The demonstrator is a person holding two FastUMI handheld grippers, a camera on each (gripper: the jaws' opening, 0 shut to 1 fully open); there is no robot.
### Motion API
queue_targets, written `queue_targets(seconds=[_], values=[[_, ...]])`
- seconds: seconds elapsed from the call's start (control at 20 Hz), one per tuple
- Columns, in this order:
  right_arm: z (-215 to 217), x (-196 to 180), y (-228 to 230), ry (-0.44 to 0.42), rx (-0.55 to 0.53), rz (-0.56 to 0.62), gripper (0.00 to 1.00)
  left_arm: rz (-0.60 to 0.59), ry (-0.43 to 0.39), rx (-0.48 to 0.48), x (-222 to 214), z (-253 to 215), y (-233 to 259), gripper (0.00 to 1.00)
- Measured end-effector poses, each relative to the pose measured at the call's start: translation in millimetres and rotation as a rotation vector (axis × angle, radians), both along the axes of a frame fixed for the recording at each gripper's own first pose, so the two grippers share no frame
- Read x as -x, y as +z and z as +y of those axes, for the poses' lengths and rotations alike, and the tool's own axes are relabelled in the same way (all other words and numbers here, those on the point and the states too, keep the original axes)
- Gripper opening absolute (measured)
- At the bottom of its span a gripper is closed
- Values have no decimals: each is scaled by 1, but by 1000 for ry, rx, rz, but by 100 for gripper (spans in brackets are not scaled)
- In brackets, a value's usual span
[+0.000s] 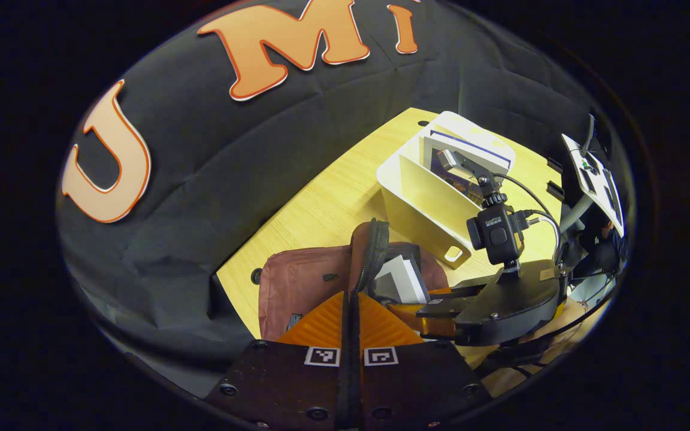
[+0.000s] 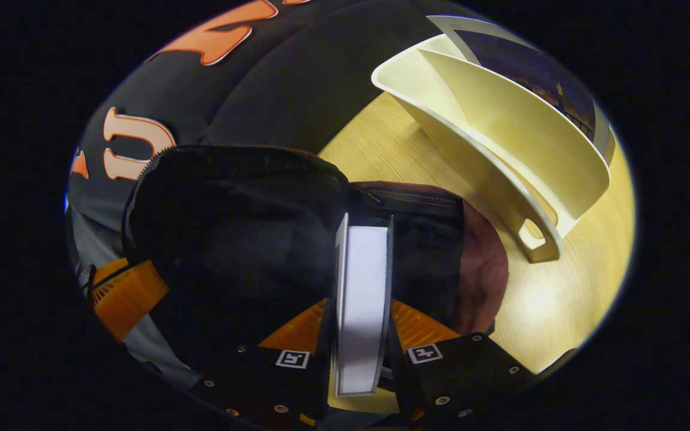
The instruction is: Open the schoolbag, grab two books from the bookshelf and put them into the schoolbag.
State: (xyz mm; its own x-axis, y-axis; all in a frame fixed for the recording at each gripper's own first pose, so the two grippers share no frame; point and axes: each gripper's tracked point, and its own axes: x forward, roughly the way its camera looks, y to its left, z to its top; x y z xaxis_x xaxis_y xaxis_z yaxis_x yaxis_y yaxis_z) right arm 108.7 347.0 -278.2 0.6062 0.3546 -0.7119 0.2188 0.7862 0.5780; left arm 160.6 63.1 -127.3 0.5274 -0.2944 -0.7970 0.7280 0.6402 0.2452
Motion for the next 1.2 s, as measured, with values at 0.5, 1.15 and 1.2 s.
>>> queue_targets(seconds=[0.5, 1.15, 1.2], values=[[-55, 27, 14, 39, 90, 25, 98, 28, 43, 37, 0, 5, -9, 1], [-192, 89, 73, 61, 391, -49, 98, 49, 53, 63, 6, 4, -20, 0], [-205, 92, 80, 74, 441, -46, 98, 53, 58, 67, 6, 5, -21, 1]])
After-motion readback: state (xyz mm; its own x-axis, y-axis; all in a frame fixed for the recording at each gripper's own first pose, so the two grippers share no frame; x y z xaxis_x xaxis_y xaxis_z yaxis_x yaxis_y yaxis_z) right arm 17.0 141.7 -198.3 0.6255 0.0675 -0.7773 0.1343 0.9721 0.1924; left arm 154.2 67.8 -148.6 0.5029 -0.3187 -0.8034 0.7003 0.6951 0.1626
